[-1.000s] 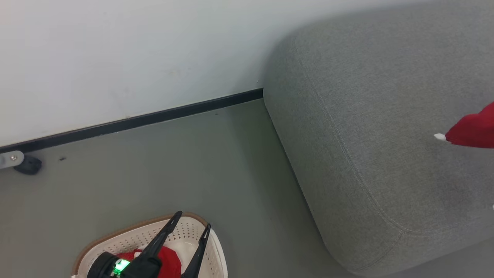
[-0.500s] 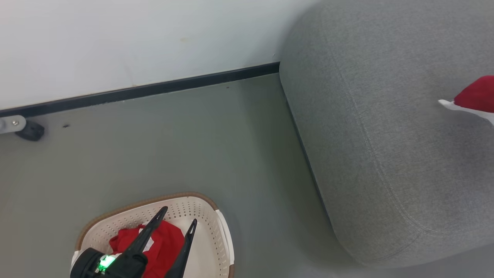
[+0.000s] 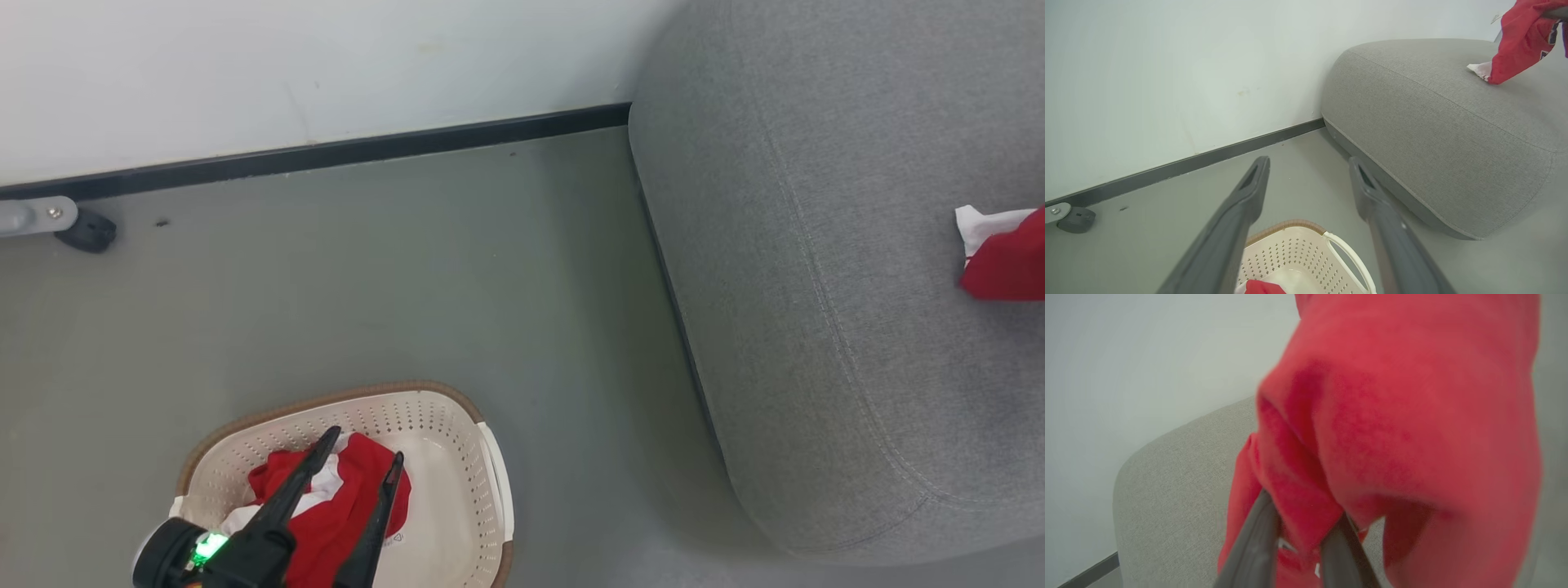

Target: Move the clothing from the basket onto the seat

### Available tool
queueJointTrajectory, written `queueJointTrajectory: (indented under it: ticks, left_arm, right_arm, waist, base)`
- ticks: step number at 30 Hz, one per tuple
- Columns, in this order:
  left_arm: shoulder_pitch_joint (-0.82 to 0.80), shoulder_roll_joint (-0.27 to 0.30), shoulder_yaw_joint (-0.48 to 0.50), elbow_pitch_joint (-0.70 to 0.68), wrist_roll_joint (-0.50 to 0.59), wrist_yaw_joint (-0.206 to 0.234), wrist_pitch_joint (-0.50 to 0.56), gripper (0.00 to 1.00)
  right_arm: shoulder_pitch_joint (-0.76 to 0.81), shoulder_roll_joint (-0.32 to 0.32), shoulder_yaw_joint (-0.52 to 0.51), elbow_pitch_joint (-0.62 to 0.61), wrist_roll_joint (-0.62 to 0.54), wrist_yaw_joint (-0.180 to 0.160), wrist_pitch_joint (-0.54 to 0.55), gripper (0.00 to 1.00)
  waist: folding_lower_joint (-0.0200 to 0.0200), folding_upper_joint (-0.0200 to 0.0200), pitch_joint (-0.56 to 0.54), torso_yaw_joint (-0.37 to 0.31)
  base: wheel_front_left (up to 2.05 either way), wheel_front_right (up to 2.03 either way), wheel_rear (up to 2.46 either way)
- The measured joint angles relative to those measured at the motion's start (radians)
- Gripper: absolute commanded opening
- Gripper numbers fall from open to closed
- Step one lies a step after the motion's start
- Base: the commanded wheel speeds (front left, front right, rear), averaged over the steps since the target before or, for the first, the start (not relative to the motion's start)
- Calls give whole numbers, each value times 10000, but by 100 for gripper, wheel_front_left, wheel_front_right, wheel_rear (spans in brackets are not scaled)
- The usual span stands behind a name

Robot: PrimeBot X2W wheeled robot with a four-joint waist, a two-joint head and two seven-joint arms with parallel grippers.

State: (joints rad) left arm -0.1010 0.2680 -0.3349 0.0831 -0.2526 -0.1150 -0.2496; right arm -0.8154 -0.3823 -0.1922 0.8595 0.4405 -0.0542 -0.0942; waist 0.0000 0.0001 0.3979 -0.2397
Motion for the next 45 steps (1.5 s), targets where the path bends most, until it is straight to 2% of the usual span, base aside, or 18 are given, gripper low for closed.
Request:
queueJointTrajectory:
  ticks: [1,2,12,13,14,27,36,45]
  left_arm:
    - [-22,69,113,-61,-2,-4,0,100]
    - [-40,71,130,-61,-2,-6,0,100]
    - [-78,171,366,-88,-17,-8,0,100]
    - [-78,176,372,-94,-15,-8,0,100]
    - [-78,184,380,-98,-15,-8,0,100]
    - [-132,104,403,-25,-17,-12,0,100]
    - [-208,-282,282,332,-33,-84,0,100]
    - [-568,-865,259,890,-104,-84,0,100]
  right_arm:
    - [-163,-353,295,589,-570,-228,61,0]
    - [-173,-357,261,696,-570,-265,61,0]
    - [-474,-483,6,1812,-483,-416,238,0]
    - [-558,-487,-29,1868,-447,-426,226,55]
    - [-619,-489,-48,1887,-435,-426,221,100]
    - [-1006,-230,150,2270,-453,-464,-311,100]
    - [-1261,230,679,2174,-665,230,-1162,100]
    - [-731,485,1557,1187,-1430,1093,-1599,100]
  waist:
    - [1,0,304,115]
    - [1,0,346,136]
    - [1,0,545,171]
    - [1,0,560,169]
    - [1,0,574,165]
    - [1,0,467,107]
    - [0,0,-16,103]
    - [0,0,-803,170]
  base:
    - [0,0,0]
    - [0,0,0]
    - [0,0,0]
    - [0,0,0]
    - [0,0,0]
    - [0,0,0]
    - [0,0,0]
    - [0,0,0]
